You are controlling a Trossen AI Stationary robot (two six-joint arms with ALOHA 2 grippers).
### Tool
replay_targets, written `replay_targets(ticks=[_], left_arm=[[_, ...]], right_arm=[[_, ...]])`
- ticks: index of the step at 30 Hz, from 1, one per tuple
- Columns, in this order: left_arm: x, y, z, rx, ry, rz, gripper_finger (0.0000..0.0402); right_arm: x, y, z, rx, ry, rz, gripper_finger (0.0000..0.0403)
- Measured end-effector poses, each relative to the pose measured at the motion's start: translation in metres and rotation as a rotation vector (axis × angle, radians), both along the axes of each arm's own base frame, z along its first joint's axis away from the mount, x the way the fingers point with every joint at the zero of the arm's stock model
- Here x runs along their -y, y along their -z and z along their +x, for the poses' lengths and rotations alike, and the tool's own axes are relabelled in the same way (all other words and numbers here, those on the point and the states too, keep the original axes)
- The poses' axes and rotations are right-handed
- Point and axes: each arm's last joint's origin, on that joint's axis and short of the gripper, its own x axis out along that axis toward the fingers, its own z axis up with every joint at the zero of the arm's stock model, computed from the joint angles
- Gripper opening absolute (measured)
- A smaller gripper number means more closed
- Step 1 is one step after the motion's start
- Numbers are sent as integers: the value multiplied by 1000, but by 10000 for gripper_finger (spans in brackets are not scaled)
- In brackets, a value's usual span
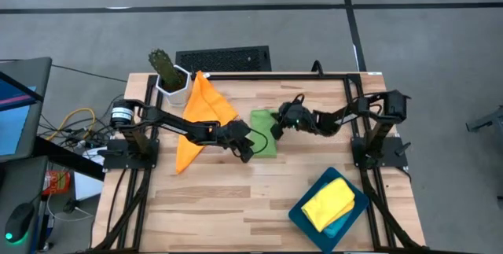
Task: Fold microfiber towels
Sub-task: Fold the green microfiber towel
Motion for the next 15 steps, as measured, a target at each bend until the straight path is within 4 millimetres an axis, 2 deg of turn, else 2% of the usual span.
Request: replay_targets(ticks=[4,9,12,15], left_arm=[[1,11,2,-28,15,-9,0],[2,22,4,-45,35,-42,0],[3,26,4,-58,42,-50,0],[3,27,2,-76,58,-69,0]], right_arm=[[18,-5,1,11,59,-3,23],[30,-9,3,-6,88,7,24],[26,-13,4,16,29,49,21],[11,-15,9,31,-26,68,20]])
